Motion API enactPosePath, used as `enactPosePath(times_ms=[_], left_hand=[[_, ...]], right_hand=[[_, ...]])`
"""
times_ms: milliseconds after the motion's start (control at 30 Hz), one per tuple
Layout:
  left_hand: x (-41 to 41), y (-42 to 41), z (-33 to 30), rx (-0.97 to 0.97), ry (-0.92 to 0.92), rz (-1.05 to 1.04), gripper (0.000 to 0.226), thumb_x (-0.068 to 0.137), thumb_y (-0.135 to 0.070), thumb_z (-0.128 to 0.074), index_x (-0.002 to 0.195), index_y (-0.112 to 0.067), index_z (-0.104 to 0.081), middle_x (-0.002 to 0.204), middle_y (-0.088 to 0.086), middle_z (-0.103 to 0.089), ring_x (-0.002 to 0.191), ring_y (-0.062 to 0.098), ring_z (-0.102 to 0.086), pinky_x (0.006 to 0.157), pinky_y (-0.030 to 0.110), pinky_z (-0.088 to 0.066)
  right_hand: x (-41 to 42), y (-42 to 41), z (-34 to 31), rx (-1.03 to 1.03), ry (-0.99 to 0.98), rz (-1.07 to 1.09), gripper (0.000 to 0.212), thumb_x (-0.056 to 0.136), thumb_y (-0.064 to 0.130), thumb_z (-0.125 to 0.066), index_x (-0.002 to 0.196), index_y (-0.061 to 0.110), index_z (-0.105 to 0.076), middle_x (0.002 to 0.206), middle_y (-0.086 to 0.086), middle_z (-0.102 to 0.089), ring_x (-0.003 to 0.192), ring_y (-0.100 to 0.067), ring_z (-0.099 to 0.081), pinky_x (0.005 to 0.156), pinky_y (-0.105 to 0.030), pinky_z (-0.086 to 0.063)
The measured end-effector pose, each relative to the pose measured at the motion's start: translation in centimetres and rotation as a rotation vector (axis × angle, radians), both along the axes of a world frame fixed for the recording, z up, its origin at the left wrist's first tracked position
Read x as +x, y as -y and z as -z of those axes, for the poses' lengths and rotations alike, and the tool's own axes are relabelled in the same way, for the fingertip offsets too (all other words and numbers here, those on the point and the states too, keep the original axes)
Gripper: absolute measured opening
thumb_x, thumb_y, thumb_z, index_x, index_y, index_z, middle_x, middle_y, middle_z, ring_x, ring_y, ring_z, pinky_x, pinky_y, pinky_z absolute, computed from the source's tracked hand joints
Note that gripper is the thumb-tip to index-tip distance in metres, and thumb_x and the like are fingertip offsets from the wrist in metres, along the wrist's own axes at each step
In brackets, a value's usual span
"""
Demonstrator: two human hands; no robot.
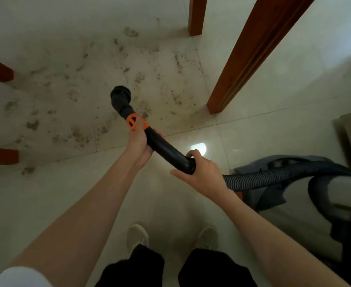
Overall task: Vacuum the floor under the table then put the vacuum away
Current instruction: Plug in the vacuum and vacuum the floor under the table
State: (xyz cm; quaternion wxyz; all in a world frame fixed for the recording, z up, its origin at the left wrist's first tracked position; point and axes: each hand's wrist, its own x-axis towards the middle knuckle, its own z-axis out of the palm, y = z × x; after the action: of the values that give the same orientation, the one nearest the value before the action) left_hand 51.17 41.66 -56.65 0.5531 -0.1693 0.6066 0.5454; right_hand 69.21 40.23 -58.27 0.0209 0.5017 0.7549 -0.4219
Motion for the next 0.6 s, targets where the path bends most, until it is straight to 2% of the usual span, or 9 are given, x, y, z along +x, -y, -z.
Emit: enactPosePath(times_ms=[100, 233, 333, 400, 467, 533, 600], left_hand=[[0.2, -0.5, 4.1, 0.025, -0.022, 0.047, 0.045, 0.098, -0.039, -0.044, 0.132, -0.01, -0.036, 0.083, 0.007, -0.05, 0.064, 0.017, -0.054, 0.054, 0.03, -0.053], [0.1, -0.4, 9.6, -0.005, -0.12, 0.108, 0.047, 0.099, -0.037, -0.042, 0.136, -0.009, -0.032, 0.079, 0.006, -0.05, 0.063, 0.017, -0.055, 0.057, 0.031, -0.053], [0.4, -0.1, 12.6, 0.004, -0.16, 0.23, 0.051, 0.1, -0.037, -0.041, 0.14, -0.009, -0.025, 0.085, 0.006, -0.052, 0.066, 0.018, -0.058, 0.062, 0.032, -0.053], [1.5, 0.2, 14.3, 0.008, -0.169, 0.346, 0.05, 0.099, -0.037, -0.04, 0.137, -0.008, -0.026, 0.092, 0.007, -0.053, 0.071, 0.02, -0.06, 0.063, 0.032, -0.052], [2.3, 0.3, 15.9, 0.005, -0.146, 0.426, 0.04, 0.099, -0.037, -0.042, 0.123, -0.005, -0.039, 0.093, 0.008, -0.055, 0.074, 0.02, -0.059, 0.063, 0.031, -0.05], [2.1, 0.0, 17.2, -0.013, -0.156, 0.522, 0.031, 0.097, -0.039, -0.045, 0.099, -0.008, -0.048, 0.096, 0.008, -0.057, 0.079, 0.018, -0.057, 0.073, 0.032, -0.049], [1.7, 0.0, 18.5, -0.019, -0.19, 0.596, 0.031, 0.094, -0.043, -0.049, 0.091, -0.011, -0.05, 0.097, 0.006, -0.058, 0.084, 0.017, -0.056, 0.084, 0.033, -0.047]], right_hand=[[0.3, -0.1, 4.1, -0.019, -0.014, 0.021, 0.059, 0.079, 0.064, -0.057, 0.118, 0.022, -0.044, 0.1, 0.005, -0.062, 0.078, -0.012, -0.058, 0.073, -0.026, -0.051], [0.7, 0.0, 9.1, -0.11, -0.023, 0.016, 0.05, 0.082, 0.059, -0.059, 0.113, 0.023, -0.045, 0.091, 0.008, -0.055, 0.068, -0.001, -0.051, 0.057, -0.012, -0.038], [-0.2, -0.6, 12.1, -0.227, -0.086, 0.035, 0.045, 0.082, 0.056, -0.061, 0.109, 0.022, -0.048, 0.085, 0.005, -0.061, 0.068, -0.005, -0.06, 0.057, -0.017, -0.047], [-1.7, -1.0, 13.7, -0.195, -0.095, -0.009, 0.041, 0.083, 0.052, -0.063, 0.107, 0.021, -0.051, 0.081, 0.004, -0.062, 0.069, -0.009, -0.062, 0.061, -0.02, -0.051], [-2.7, -1.2, 15.0, -0.19, -0.134, 0.008, 0.028, 0.086, 0.043, -0.063, 0.099, 0.022, -0.05, 0.077, 0.004, -0.06, 0.063, -0.01, -0.061, 0.058, -0.019, -0.051], [-2.9, -1.0, 16.3, -0.298, -0.206, 0.097, 0.024, 0.088, 0.035, -0.063, 0.098, 0.017, -0.051, 0.071, -0.001, -0.061, 0.054, -0.014, -0.06, 0.054, -0.025, -0.054], [-2.6, -0.6, 17.2, -0.329, -0.226, 0.151, 0.025, 0.088, 0.032, -0.063, 0.099, 0.013, -0.051, 0.069, -0.005, -0.061, 0.049, -0.016, -0.06, 0.052, -0.029, -0.055]])
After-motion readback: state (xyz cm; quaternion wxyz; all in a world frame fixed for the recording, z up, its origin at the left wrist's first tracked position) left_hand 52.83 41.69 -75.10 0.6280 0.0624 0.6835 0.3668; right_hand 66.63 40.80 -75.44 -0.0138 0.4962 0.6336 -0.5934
